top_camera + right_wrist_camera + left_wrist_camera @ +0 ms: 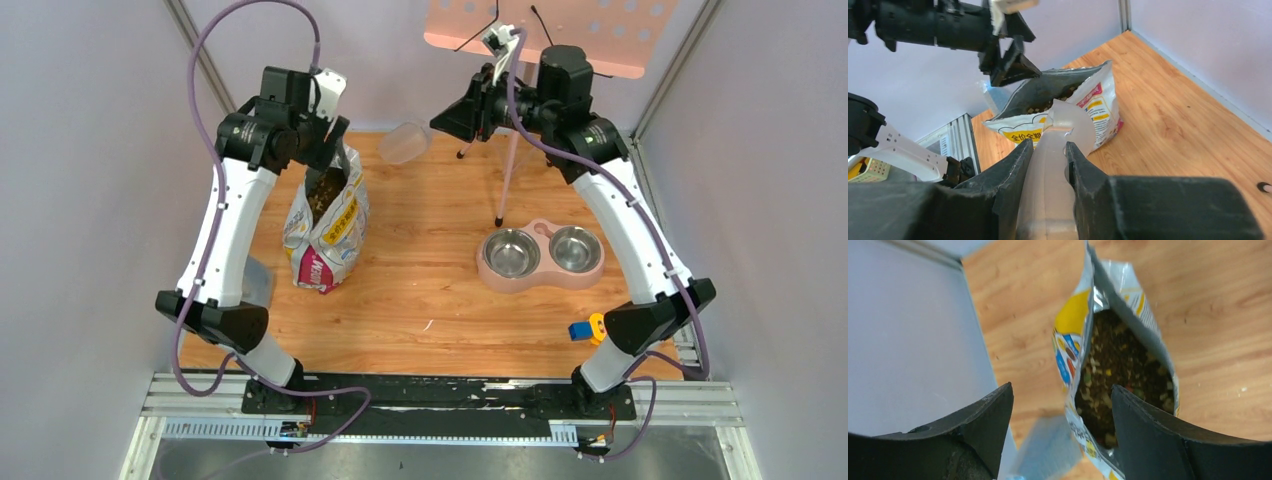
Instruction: Serve the pet food
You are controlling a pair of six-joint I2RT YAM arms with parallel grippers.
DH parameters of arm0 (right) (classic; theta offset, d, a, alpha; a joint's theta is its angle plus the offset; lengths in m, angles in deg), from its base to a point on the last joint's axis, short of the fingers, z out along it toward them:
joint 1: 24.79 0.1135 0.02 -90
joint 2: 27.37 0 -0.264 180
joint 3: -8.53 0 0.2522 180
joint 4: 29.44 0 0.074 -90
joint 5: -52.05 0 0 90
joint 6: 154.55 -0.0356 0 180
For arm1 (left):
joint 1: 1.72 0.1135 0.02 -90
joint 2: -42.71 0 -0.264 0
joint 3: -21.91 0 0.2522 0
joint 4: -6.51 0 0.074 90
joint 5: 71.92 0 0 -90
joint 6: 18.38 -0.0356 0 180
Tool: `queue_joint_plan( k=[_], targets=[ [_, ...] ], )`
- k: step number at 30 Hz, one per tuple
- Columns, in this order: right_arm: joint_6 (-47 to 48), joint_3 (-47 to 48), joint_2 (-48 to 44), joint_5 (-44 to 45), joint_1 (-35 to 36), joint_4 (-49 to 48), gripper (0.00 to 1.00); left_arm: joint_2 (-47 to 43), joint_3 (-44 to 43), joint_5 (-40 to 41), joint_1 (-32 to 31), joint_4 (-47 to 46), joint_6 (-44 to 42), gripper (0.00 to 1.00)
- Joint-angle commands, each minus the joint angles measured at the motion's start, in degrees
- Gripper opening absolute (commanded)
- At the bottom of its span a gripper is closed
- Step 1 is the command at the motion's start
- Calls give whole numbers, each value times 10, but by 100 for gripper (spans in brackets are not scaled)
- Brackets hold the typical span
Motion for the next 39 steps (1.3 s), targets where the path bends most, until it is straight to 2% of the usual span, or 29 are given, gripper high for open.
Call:
queue_joint_plan(
  k=[1,2,4,7,9,11,12,13,14,16,17,22,29,32,36,39],
  targets=[
    [14,25,23,6,25,-21,0,16,19,2,34,81,36,76],
    [28,26,26,5,32,-22,0,12,35,14,38,70,31,71],
    [37,34,35,10,44,-27,0,18,34,35,42,75,17,69],
    [28,63,59,5,58,-33,0,28,31,22,54,83,18,66],
    [28,84,74,5,70,-35,0,33,39,16,57,84,20,59],
    [30,97,88,6,83,-40,0,40,43,5,62,85,25,48],
    [32,103,95,6,90,-42,0,41,44,-1,64,83,30,38],
    [36,107,102,7,96,-45,0,41,46,-12,66,81,31,33],
    [39,109,109,8,101,-49,0,41,46,-18,67,78,34,19],
    [40,125,129,9,109,-53,0,42,44,-44,68,74,39,2],
    [41,137,139,9,113,-54,0,41,43,-62,68,73,42,0],
    [72,168,184,7,117,-56,0,33,36,-114,68,59,71,0],
    [166,102,183,28,131,-53,0,2,46,-121,68,12,84,0],
    [215,95,182,37,146,-37,0,-18,61,-158,68,-15,87,0],
    [270,90,182,43,165,-15,0,-94,148,-238,68,-97,98,0],
    [310,82,187,64,178,-5,0,-121,187,-251,68,-138,123,0]
  ],
)
